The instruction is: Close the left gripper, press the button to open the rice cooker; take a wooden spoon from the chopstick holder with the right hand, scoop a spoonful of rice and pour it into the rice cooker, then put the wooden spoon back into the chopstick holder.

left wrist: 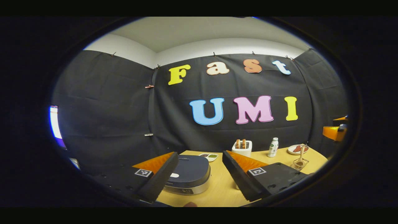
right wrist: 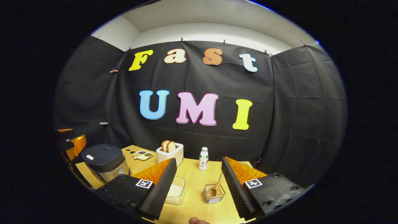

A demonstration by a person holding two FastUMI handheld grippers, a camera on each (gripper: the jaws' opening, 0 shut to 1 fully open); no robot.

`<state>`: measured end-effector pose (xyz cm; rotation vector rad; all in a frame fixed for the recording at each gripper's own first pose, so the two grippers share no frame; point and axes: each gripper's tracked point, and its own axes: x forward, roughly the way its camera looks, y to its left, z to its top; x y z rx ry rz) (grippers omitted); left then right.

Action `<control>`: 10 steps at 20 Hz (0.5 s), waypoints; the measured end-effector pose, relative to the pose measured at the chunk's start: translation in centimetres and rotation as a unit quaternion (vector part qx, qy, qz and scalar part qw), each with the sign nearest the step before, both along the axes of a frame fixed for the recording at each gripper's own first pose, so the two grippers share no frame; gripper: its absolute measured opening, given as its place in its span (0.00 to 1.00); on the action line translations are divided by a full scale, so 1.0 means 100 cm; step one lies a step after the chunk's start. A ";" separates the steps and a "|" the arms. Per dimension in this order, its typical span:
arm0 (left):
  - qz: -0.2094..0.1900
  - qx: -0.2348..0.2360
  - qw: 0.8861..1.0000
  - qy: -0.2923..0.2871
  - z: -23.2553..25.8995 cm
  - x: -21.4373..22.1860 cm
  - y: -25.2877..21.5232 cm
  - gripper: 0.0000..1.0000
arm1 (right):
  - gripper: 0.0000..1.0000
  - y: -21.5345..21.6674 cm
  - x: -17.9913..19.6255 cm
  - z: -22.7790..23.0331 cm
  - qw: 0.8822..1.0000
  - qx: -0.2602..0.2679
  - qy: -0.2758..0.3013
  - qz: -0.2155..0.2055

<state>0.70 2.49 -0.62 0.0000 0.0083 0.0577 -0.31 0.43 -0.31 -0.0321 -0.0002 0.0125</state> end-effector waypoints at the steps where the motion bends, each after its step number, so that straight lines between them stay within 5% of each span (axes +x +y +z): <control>1: 0.002 0.001 1.000 0.002 -0.002 0.001 0.003 0.97 | 0.90 0.001 0.000 -0.001 1.000 0.000 0.001 0.001; 10: 0.031 0.000 0.998 0.050 -0.036 0.034 0.052 0.76 | 0.90 0.014 0.011 0.002 1.000 0.005 -0.001 0.007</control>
